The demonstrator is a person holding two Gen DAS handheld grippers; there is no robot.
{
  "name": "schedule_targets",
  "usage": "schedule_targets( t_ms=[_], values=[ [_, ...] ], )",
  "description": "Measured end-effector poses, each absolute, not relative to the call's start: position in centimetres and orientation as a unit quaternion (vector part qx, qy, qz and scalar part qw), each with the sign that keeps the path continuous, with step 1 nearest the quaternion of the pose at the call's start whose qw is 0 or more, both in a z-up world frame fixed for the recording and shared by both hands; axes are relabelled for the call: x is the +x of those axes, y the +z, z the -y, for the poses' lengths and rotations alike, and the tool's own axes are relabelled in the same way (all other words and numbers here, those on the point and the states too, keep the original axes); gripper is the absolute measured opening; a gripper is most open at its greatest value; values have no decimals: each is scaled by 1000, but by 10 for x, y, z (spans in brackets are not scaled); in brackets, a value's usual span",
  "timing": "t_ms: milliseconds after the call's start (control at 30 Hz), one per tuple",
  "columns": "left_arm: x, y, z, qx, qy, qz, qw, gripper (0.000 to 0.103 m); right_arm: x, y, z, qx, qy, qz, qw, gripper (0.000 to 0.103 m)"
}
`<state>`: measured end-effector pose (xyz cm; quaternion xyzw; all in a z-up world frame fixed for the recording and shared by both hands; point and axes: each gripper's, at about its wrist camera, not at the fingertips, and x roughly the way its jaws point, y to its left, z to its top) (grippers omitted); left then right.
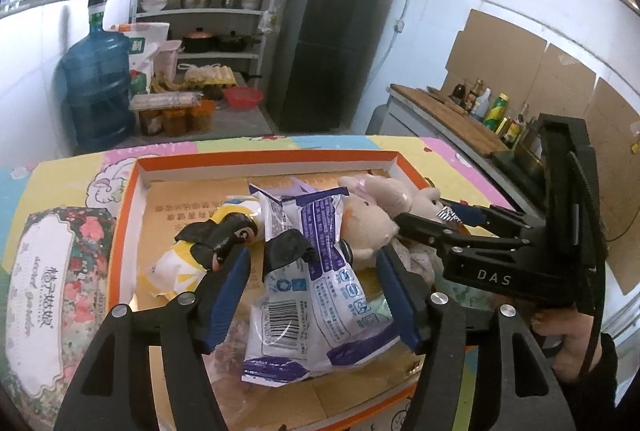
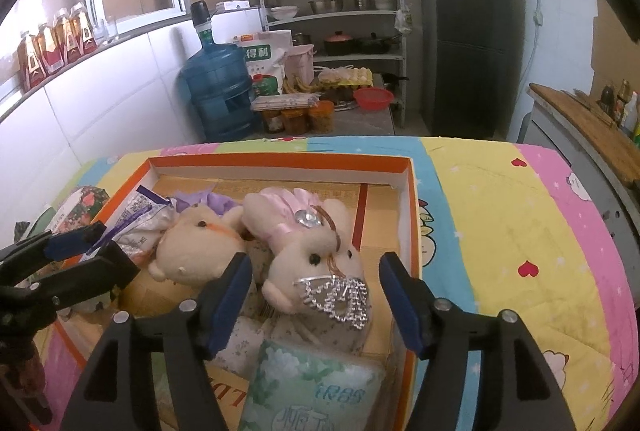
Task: Organize soft objects
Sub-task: 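Open the right gripper releasing the bear while the left gripper releases the packet, then withdraw both grippers from the box toward the items on the quilt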
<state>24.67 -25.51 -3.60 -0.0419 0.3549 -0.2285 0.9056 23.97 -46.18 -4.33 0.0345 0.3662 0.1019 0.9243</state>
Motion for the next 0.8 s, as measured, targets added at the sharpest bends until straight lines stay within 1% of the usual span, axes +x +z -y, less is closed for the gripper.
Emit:
schedule_targets(
  t_ms=[167,500,800],
  values=[
    [237,-28,243,-45,-227,-340,912,69,234,-40,465,44,102,-359,927,69],
    [216,-18,221,-56,-225,-324,917,69,214,-32,469,62,101,-345,931,70],
    [196,-8,213,-60,-228,-311,921,69,177,-16,444,54,108,-314,942,69]
  ],
)
